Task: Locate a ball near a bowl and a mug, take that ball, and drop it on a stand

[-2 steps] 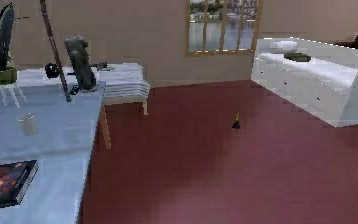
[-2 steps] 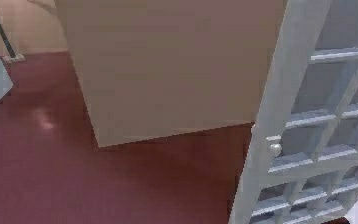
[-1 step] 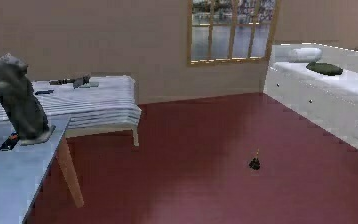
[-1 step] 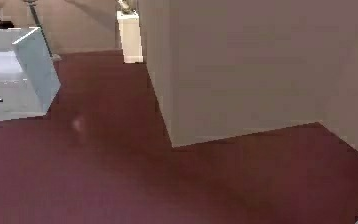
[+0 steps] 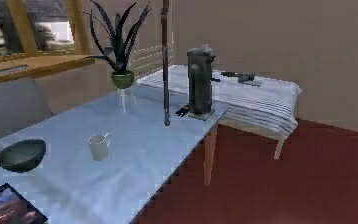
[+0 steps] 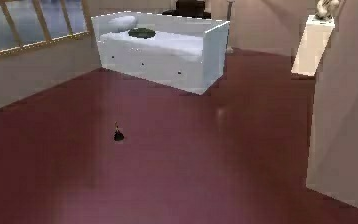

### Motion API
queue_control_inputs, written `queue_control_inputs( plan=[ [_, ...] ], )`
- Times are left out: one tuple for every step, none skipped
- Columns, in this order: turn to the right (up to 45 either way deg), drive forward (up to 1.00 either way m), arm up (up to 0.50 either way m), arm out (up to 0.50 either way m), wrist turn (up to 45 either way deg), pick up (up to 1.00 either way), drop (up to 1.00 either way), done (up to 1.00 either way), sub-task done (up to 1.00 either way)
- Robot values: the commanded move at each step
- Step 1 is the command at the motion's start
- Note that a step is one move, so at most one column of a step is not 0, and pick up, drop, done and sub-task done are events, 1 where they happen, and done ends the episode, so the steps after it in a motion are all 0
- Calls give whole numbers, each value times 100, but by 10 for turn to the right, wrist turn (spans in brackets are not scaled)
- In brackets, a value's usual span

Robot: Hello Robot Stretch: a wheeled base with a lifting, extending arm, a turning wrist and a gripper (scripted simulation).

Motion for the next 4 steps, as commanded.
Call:
queue_control_inputs(
  plan=[
    [450, 0, 0, 0, 0, 0, 0, 0, 0],
    [450, 0, 0, 0, 0, 0, 0, 0, 0],
    [300, 0, 0, 0, 0, 0, 0, 0, 0],
    [0, 20, 0, 0, 0, 0, 0, 0, 0]
  ],
)
